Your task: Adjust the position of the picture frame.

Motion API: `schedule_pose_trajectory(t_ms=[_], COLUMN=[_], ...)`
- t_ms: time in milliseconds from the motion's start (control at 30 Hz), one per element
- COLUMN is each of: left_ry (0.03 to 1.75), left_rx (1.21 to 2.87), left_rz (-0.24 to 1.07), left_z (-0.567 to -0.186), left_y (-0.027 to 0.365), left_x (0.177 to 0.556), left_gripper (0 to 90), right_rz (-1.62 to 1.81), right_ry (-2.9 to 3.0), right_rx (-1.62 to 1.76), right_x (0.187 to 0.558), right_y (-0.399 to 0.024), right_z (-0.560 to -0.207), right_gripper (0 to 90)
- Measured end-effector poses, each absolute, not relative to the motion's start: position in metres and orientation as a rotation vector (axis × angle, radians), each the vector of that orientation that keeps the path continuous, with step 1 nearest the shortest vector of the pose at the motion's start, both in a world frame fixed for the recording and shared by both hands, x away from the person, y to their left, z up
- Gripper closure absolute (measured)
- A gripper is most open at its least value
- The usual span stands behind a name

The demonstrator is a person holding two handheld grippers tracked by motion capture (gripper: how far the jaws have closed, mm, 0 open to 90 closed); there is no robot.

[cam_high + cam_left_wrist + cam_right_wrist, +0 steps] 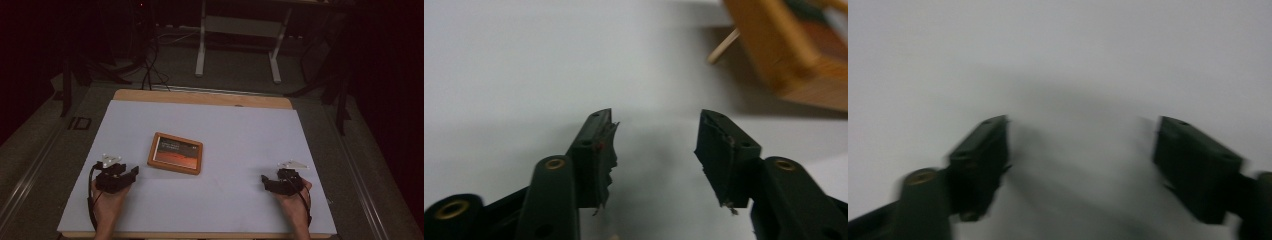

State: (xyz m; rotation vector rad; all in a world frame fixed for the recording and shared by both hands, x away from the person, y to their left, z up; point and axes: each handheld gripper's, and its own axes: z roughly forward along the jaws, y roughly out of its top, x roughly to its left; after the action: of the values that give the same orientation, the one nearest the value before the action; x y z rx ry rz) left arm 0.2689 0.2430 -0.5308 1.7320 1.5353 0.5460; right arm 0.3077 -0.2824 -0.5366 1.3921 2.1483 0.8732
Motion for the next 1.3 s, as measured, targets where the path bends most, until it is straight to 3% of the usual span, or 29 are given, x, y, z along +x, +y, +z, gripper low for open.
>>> schedule_pose_trajectory(t_ms=[133,600,1300], left_ry=[1.475,1.326,1.309], left_rx=[1.718,1.836,1.791], left_rz=[0.483,0.480,0.471], left_z=[-0.529,-0.527,-0.525], left_y=[0.246,0.228,0.234], left_x=[0.268,0.266,0.265], left_gripper=[52.0,53.8,51.6], right_rz=[0.903,1.023,1.112], right_ry=[2.183,2.275,2.458], right_rx=[1.312,1.208,0.963], right_x=[0.302,0.302,0.318], right_y=[-0.271,-0.245,-0.178], right_z=[-0.533,-0.523,-0.510], right_gripper=[41.0,54.0,75.9])
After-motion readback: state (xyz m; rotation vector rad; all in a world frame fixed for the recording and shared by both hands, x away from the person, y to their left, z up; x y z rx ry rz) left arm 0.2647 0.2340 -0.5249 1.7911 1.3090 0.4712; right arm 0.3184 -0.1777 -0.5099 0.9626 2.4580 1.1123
